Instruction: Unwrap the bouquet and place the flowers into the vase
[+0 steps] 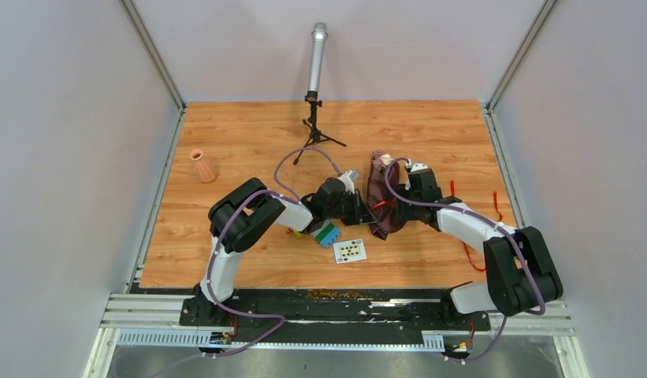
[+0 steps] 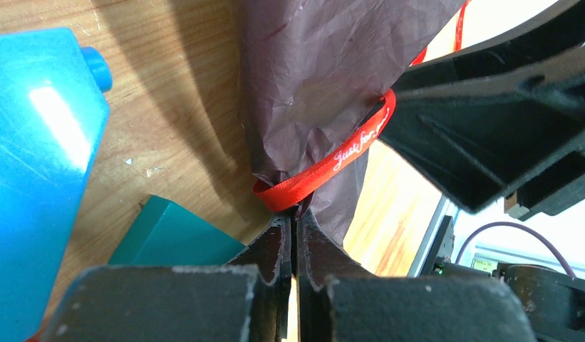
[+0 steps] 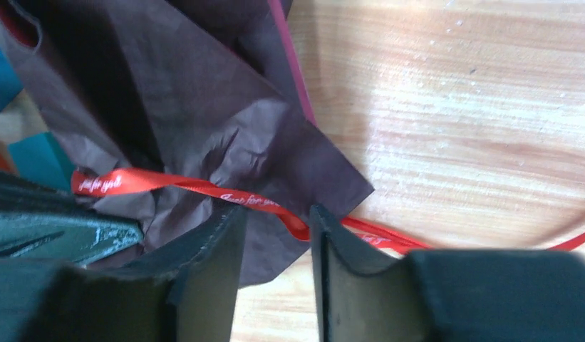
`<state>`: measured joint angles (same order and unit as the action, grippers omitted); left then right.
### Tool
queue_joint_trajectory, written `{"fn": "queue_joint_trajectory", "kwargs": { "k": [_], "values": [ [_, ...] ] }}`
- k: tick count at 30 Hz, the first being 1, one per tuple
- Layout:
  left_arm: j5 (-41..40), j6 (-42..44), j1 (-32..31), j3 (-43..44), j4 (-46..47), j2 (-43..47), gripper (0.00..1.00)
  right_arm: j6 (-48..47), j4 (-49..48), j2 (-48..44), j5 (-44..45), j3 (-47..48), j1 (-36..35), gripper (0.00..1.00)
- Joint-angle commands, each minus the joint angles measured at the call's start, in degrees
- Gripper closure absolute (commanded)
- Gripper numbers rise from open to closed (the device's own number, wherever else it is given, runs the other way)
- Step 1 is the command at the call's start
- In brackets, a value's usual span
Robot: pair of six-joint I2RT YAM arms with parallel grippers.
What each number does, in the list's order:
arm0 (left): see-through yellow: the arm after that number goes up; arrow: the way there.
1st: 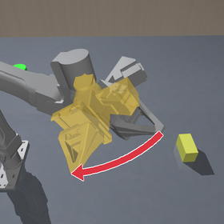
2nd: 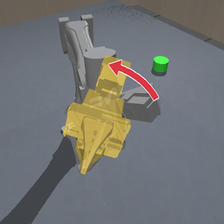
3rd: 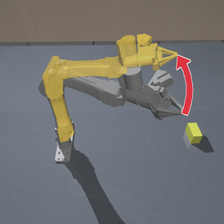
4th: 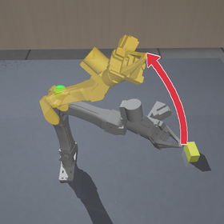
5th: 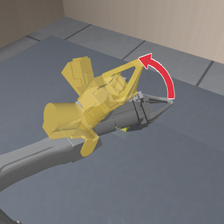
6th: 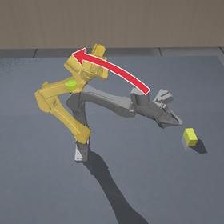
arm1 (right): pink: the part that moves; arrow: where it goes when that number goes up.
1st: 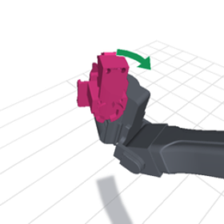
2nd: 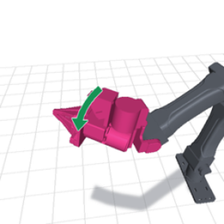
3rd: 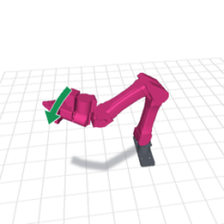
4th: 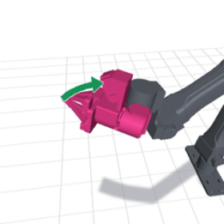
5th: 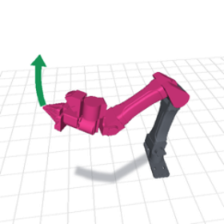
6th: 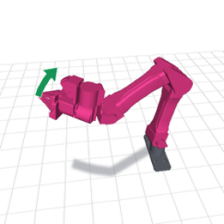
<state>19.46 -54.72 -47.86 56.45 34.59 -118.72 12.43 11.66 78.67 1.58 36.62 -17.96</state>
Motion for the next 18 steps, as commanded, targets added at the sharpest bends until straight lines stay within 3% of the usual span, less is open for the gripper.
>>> {"fn": "queue_joint_trajectory", "kwargs": {
  "k": [1, 4, 6, 11, 18],
  "values": [
    [-0.14, 1.68, 0.31, 0.82, -1.19, -0.28, 1.00, 1.47, -0.51, 2.53, 5.82, 4.35, -0.76, 0.70],
    [-0.21, 1.97, 0.35, 0.86, -1.61, -0.32, 1.00, 2.56, 1.71, 1.71, 8.00, 5.79, -1.11, 0.93],
    [-0.19, 2.16, 0.31, 0.95, -1.85, -0.43, 1.00, 2.67, 3.73, 0.20, 7.08, 7.81, -1.41, 1.00],
    [-0.11, 2.92, 0.31, 0.99, -2.58, -0.45, 1.00, 2.73, 7.15, -3.66, 6.50, 15.78, -3.56, 1.00],
    [0.00, 2.97, 0.31, 0.43, -2.29, -0.28, 1.00, 0.72, -0.61, 1.05, 6.02, 26.09, -6.98, 0.98]
  ]
}}
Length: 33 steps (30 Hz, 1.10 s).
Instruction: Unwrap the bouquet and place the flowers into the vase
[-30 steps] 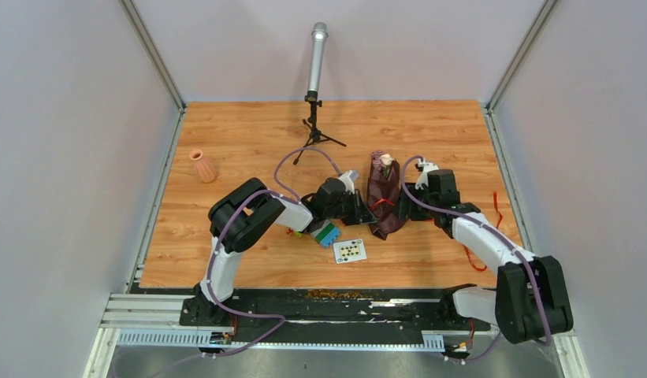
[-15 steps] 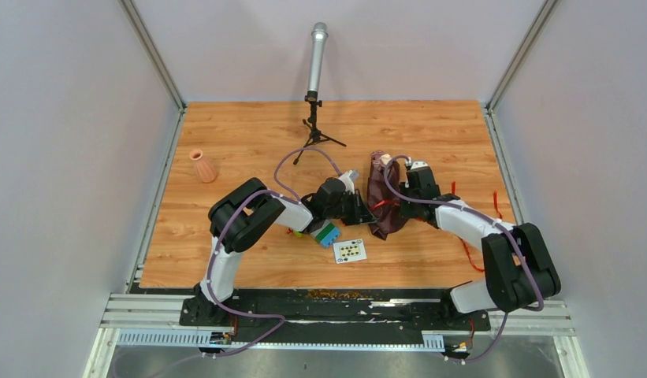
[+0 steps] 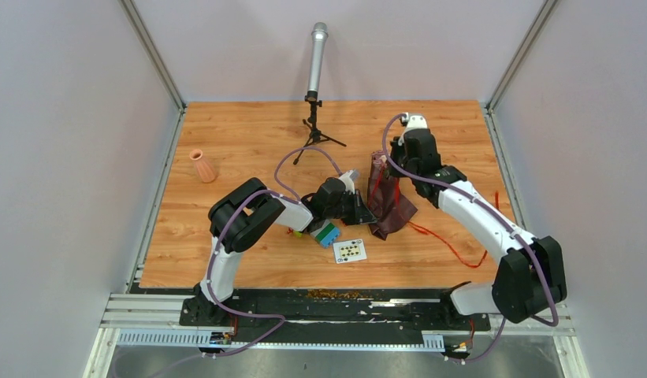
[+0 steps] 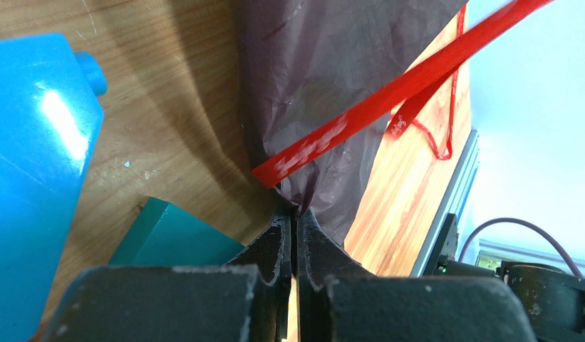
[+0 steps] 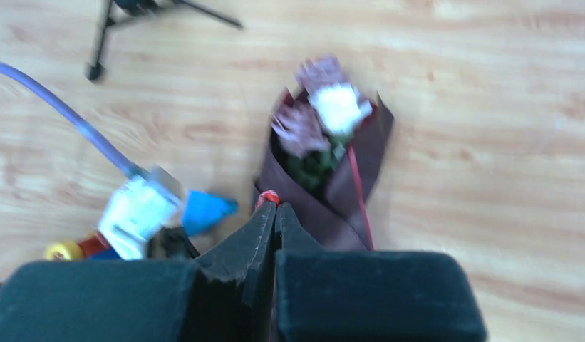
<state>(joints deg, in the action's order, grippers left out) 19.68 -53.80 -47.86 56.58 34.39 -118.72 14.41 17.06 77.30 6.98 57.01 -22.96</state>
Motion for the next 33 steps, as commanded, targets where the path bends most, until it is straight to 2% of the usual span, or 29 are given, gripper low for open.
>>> {"fn": "queue_joint_trajectory", "kwargs": {
  "k": [1, 9, 13, 18, 21, 24, 27, 30, 33],
  "values": [
    [-0.24, 2.04, 0.31, 0.21, -2.08, -0.29, 1.00, -1.84, -7.28, 3.94, 1.37, 7.04, -2.60, 0.98],
    [-0.26, 2.06, 0.31, 0.11, -1.88, -0.37, 1.00, -3.65, -8.36, 19.30, 0.44, 24.00, -5.88, 0.99],
    [-0.43, 2.03, 0.31, -0.05, -1.83, -0.53, 1.00, -4.47, -8.38, 24.00, -1.54, 32.64, -7.56, 0.98],
    [-0.31, 2.12, 0.31, 0.02, -1.96, -0.48, 1.00, -6.96, -8.79, 28.40, -4.93, 38.20, -10.03, 0.94],
    [-0.28, 2.21, 0.31, 0.07, -2.09, -0.39, 1.00, -7.71, -8.17, 29.17, -5.71, 38.72, -10.99, 0.83],
    [-0.34, 2.11, 0.31, 0.26, -2.31, -0.12, 1.00, -7.46, -7.03, 26.97, -3.76, 37.11, -11.09, 0.58],
    [-0.18, 2.10, 0.31, 0.67, -2.56, -0.11, 0.98, -7.78, -3.48, 22.67, -0.12, 35.14, -11.06, 0.41],
    [-0.26, 2.58, 0.31, 1.05, -3.20, 0.10, 0.90, -6.77, 1.72, 17.05, 2.82, 31.41, -10.04, 0.30],
    [-0.62, 2.75, 0.31, 1.33, -3.92, 0.36, 0.83, -3.37, 6.04, 9.83, 2.40, 24.02, -7.14, 0.26]
  ]
}}
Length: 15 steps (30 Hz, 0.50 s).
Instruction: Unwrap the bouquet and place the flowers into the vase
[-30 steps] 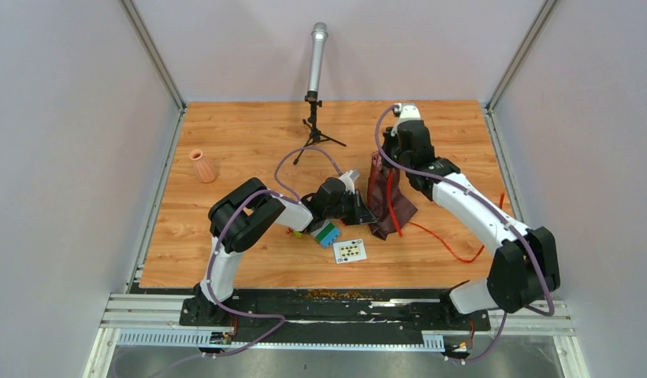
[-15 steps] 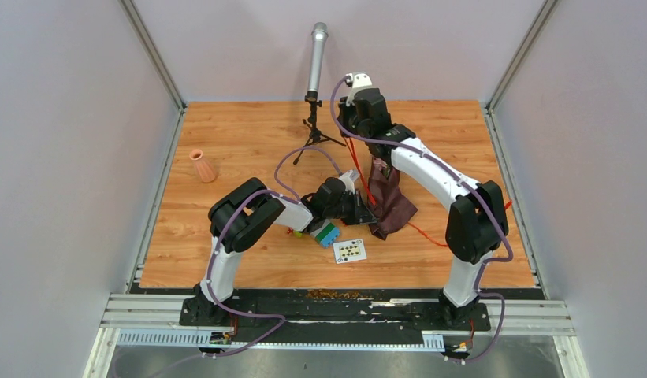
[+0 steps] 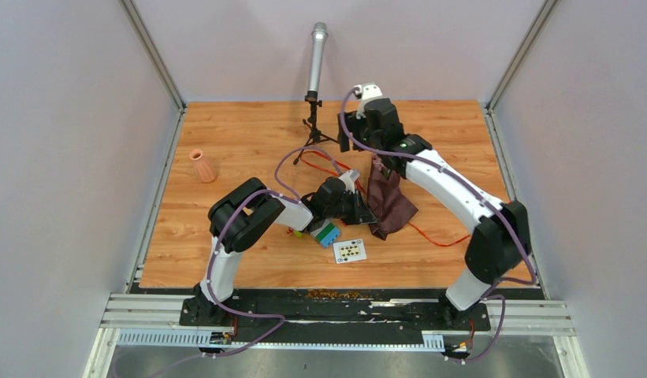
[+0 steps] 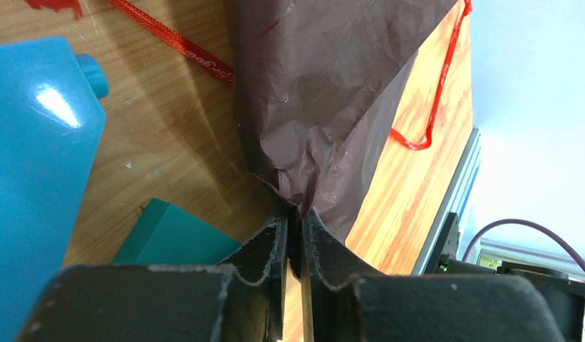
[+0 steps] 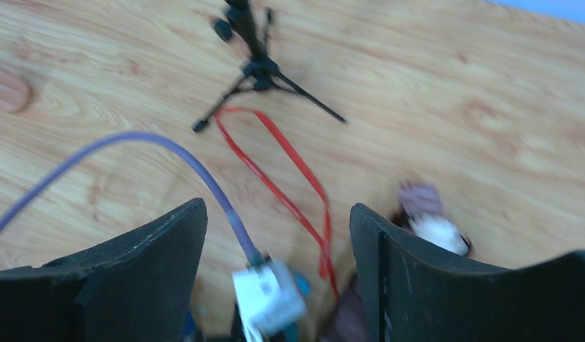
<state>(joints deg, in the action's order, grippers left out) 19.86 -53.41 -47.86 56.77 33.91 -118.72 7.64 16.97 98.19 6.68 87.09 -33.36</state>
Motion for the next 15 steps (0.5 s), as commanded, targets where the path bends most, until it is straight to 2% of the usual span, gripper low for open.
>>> {"fn": "queue_joint_trajectory", "kwargs": {
  "k": [1, 5, 8, 12, 15],
  "values": [
    [-0.87, 2.38, 0.35, 1.21, -3.79, 0.47, 0.77, 4.61, 6.86, -13.63, 1.60, -9.55, 4.66, 0.24],
    [-1.20, 3.31, 0.39, 1.31, -5.37, 1.91, 0.55, 9.12, 6.95, -23.32, -4.91, -23.71, 11.77, 0.22],
    [-2.24, 5.41, 0.39, 1.94, -8.21, 3.58, 0.43, 10.72, 5.56, -28.87, -10.96, -31.91, 17.17, 0.20],
    [-4.31, 9.26, 0.39, 3.26, -13.61, 6.24, 0.34, 13.01, 1.43, -33.83, -20.41, -40.63, 23.50, 0.20],
    [-6.02, 11.90, 0.44, 3.89, -16.54, 8.51, 0.32, 14.71, -2.15, -36.58, -26.71, -44.58, 25.46, 0.20]
  ]
}}
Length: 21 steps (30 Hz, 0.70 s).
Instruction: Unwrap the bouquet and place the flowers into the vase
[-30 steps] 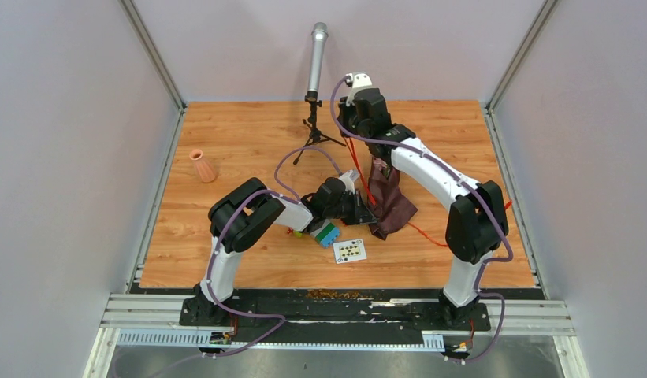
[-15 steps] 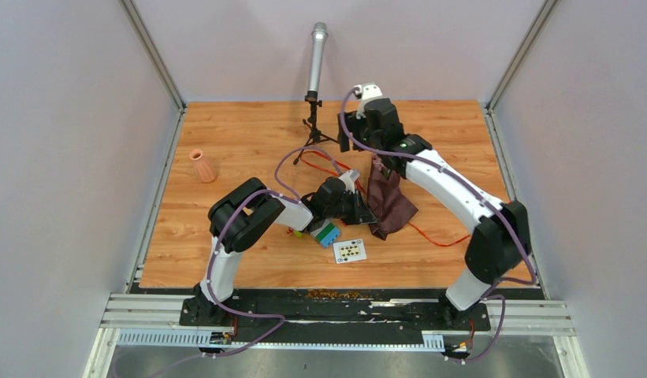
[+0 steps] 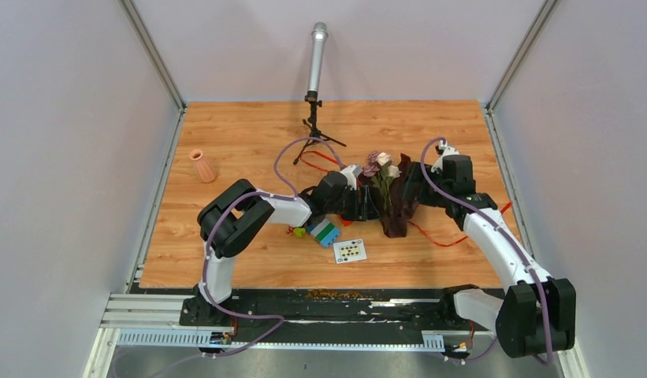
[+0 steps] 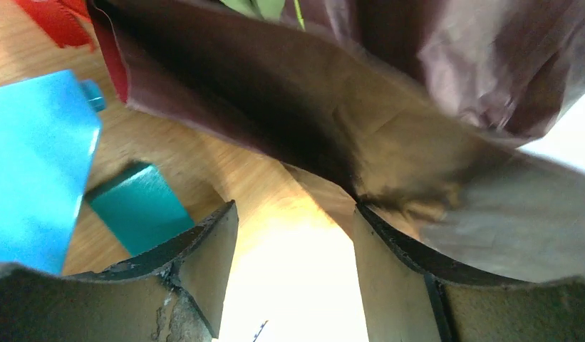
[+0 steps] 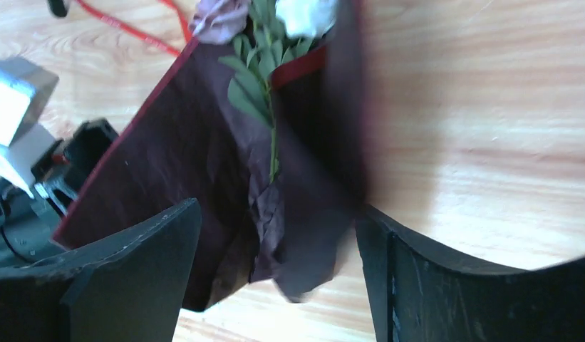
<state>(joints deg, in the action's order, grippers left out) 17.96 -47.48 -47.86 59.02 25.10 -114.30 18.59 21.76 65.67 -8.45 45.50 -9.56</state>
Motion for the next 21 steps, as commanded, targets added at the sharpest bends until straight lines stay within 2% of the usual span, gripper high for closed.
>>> {"fn": "queue_joint_trajectory", "kwargs": {
  "k": [1, 4, 9, 12, 15, 21],
  "values": [
    [-4.45, 6.83, 0.40, 1.81, -8.37, 4.57, 0.32, 4.08, -8.36, -4.86, -13.19, -4.40, 1.91, 0.20],
    [-4.74, 8.24, 0.39, 2.62, -9.62, 5.17, 0.32, 4.98, -9.95, -6.57, -13.77, -6.85, 1.93, 0.20],
    [-5.21, 8.69, 0.44, 2.56, -10.57, 6.73, 0.32, 6.22, -10.07, -7.65, -11.48, -9.13, 1.99, 0.31],
    [-7.07, 9.52, 0.76, 1.42, -11.93, 9.93, 0.32, 6.11, -9.04, -7.14, -8.76, -9.37, 1.97, 0.46],
    [-9.72, 10.89, 1.52, -0.26, -15.11, 15.56, 0.29, 6.09, -7.97, -6.58, -6.72, -9.30, 2.00, 0.65],
    [-15.56, 9.97, 2.73, -4.89, -19.35, 27.18, 0.27, 5.93, -7.17, -6.69, -5.45, -9.42, 1.99, 0.82]
  ]
}}
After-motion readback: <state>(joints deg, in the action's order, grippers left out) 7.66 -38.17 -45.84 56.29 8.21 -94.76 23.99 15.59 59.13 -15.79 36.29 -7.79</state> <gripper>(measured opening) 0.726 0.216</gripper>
